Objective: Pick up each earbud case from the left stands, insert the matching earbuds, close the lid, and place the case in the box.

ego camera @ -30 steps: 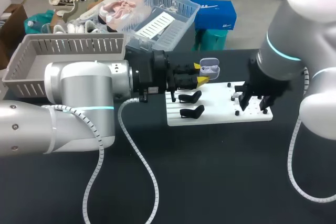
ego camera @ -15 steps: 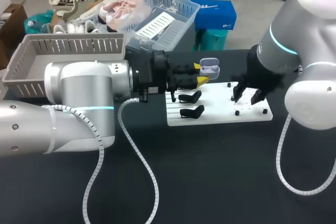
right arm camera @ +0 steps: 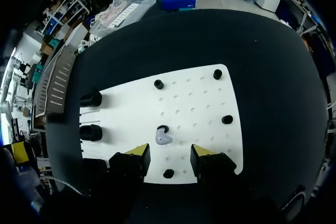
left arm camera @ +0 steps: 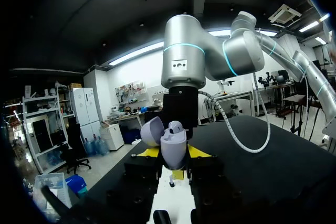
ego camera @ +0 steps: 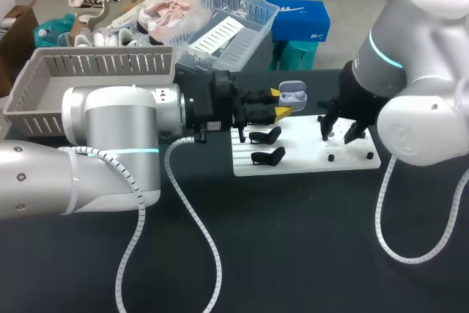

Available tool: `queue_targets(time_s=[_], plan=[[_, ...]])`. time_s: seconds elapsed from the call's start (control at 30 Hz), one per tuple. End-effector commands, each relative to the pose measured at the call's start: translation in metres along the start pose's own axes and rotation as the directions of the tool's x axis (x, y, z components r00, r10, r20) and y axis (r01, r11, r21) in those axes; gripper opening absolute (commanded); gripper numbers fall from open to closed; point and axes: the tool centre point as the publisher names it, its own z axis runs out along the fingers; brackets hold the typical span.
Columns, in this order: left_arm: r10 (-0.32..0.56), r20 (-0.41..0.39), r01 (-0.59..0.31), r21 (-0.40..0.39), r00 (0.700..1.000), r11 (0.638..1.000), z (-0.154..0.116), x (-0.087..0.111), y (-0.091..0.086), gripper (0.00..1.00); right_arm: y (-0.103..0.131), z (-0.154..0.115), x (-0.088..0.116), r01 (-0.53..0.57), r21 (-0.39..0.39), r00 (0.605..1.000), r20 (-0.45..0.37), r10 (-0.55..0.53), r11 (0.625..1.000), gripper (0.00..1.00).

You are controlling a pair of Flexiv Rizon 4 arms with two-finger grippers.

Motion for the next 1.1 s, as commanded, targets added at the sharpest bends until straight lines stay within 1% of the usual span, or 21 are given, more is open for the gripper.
queue_targets(time_s=[0.03, 0.27, 0.43, 0.5, 0.6, 0.7, 0.8, 0.9, 1.0, 1.03, 1.1], plan=[[0.002, 0.003, -0.002, -0.004, 1.0, 1.0, 0.0, 0.001, 0.0, 0.0, 0.001, 0.005, -0.006, -0.022, -0.002, 1.0, -0.006, 0.022, 1.0, 0.46], [0.002, 0.003, -0.002, -0.004, 1.0, 1.0, 0.0, 0.001, 0.0, 0.0, 0.006, 0.007, -0.01, -0.017, -0.021, 1.0, -0.014, 0.017, 1.0, 0.47], [0.002, 0.003, -0.002, -0.004, 1.0, 1.0, 0.0, 0.001, 0.0, 0.0, 0.007, 0.009, -0.01, -0.018, -0.023, 1.0, -0.019, 0.018, 1.0, 0.47], [0.002, 0.003, -0.002, -0.004, 1.0, 1.0, 0.0, 0.001, 0.0, 0.0, 0.007, 0.011, -0.01, -0.017, -0.023, 1.0, -0.022, 0.016, 1.0, 0.44], [0.002, 0.003, -0.002, -0.004, 1.0, 1.0, 0.0, 0.001, 0.0, 0.0, 0.007, 0.013, -0.01, -0.02, -0.022, 0.999, -0.026, 0.019, 1.0, 0.44], [0.002, 0.003, -0.002, -0.004, 1.0, 1.0, 0.0, 0.001, 0.0, 0.0, 0.008, 0.014, -0.01, -0.022, -0.024, 0.999, -0.03, 0.021, 0.999, 0.38], [0.002, 0.003, -0.002, -0.004, 1.0, 1.0, 0.0, 0.001, 0.0, 0.0, 0.01, 0.015, -0.011, -0.018, -0.024, 0.999, -0.031, 0.017, 1.0, 0.39], [0.002, 0.003, -0.002, -0.004, 1.0, 1.0, 0.0, 0.001, 0.0, 0.0, 0.01, 0.016, -0.012, -0.016, -0.025, 0.999, -0.033, 0.015, 1.0, 0.36], [0.002, 0.003, -0.002, -0.004, 1.0, 1.0, 0.0, 0.001, 0.0, 0.0, 0.011, 0.015, -0.012, -0.012, -0.025, 0.999, -0.033, 0.011, 1.0, 0.31], [0.002, 0.003, -0.002, -0.004, 1.0, 1.0, 0.0, 0.001, 0.0, 0.0, 0.011, 0.015, -0.012, -0.012, -0.025, 0.999, -0.032, 0.011, 1.0, 0.31], [0.002, 0.003, -0.002, -0.004, 1.0, 1.0, 0.0, 0.001, 0.0, 0.0, 0.011, 0.015, -0.012, -0.011, -0.024, 0.999, -0.033, 0.01, 1.0, 0.28]])
